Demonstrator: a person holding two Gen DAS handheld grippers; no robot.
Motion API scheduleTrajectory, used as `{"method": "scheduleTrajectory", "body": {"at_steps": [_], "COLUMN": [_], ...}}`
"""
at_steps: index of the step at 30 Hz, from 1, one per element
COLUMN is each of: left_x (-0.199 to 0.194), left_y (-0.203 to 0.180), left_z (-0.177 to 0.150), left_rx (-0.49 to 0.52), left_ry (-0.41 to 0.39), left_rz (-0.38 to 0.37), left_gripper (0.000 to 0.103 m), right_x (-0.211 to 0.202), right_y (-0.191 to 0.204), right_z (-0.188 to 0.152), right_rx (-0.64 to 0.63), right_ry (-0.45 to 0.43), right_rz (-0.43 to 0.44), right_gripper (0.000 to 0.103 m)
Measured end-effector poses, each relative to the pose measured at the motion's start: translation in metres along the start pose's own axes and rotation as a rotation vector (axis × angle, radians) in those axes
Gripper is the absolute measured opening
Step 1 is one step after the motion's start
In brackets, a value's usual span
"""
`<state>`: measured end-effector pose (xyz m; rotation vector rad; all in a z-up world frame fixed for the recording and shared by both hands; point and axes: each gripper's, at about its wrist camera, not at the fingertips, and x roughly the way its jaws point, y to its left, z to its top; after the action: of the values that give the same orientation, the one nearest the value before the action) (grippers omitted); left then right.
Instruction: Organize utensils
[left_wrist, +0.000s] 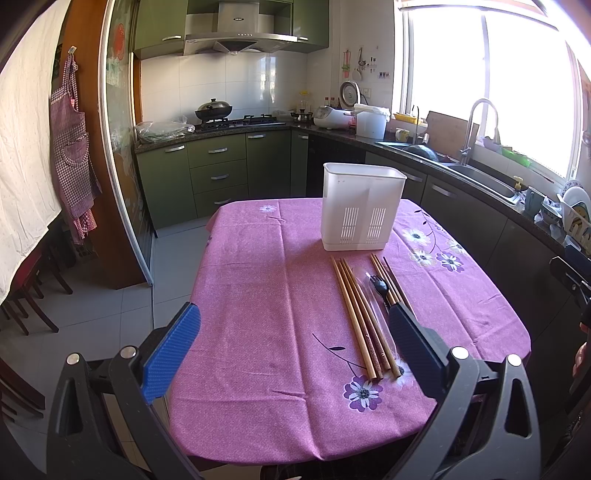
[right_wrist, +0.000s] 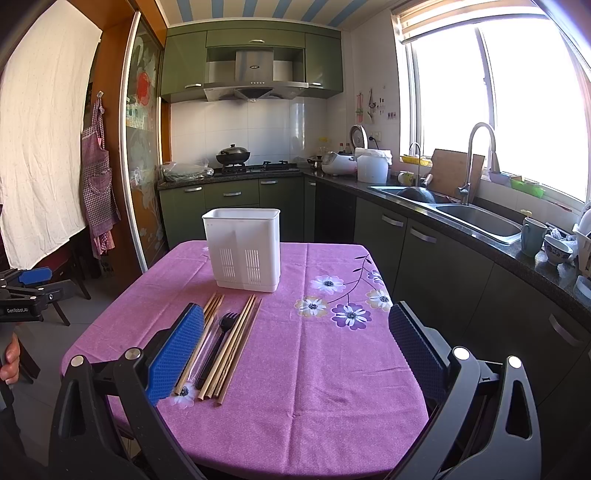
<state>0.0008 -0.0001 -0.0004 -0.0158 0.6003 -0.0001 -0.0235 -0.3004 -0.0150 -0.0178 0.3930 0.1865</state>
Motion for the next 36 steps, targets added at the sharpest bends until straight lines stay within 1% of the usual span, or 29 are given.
{"method": "scheduleTrajectory", "body": {"at_steps": [9,12,15,19,21,22,25,26,29,31,33,35,36], "left_x": [0.001,0.007,0.022,0.051,0.068,0.078,0.108,0.117,0.141,0.153,0.166,0.181,0.19], "left_y": [0.0,-0.001,-0.006,-0.021,-0.031,-0.035,-0.05,-0.055,-0.071,-0.081,-0.088,-0.093,-0.095], "left_z": [0.0,-0.003,-0.003,0.005,0.01,0.012,0.015,0.017,0.022,0.026,0.031,0.032,0.032], "left_rx": [-0.001,0.003,0.018,0.029,0.042,0.046,0.063,0.074,0.098,0.106,0.107,0.094,0.085], "left_ry": [0.004,0.013,0.043,0.11,0.157,0.191,0.291,0.319,0.382,0.413,0.442,0.488,0.516], "left_rz": [0.0,-0.004,-0.02,-0.052,-0.071,-0.076,-0.093,-0.092,-0.101,-0.109,-0.113,-0.12,-0.126], "left_gripper": [0.097,0.097,0.097,0.097,0.097,0.097,0.097,0.097,0.097,0.097,0.092,0.066,0.062], "right_x": [0.004,0.01,0.017,0.036,0.048,0.054,0.076,0.084,0.105,0.114,0.12,0.124,0.124], "right_y": [0.0,-0.002,-0.008,-0.02,-0.024,-0.027,-0.036,-0.037,-0.044,-0.045,-0.046,-0.046,-0.046], "right_z": [-0.002,-0.002,-0.001,0.0,0.0,0.001,0.001,0.001,-0.001,-0.004,-0.007,-0.011,-0.012], "right_rx": [0.0,-0.001,-0.002,0.009,-0.015,-0.017,0.008,0.009,0.027,0.027,0.031,0.034,0.035], "right_ry": [0.013,0.034,0.061,0.135,0.167,0.18,0.231,0.254,0.306,0.316,0.325,0.328,0.332], "right_rz": [0.003,0.015,0.007,0.016,-0.012,-0.011,0.042,0.046,0.053,0.059,0.065,0.077,0.081], "right_gripper": [0.099,0.099,0.099,0.099,0.099,0.099,0.099,0.099,0.099,0.099,0.099,0.099,0.099]}}
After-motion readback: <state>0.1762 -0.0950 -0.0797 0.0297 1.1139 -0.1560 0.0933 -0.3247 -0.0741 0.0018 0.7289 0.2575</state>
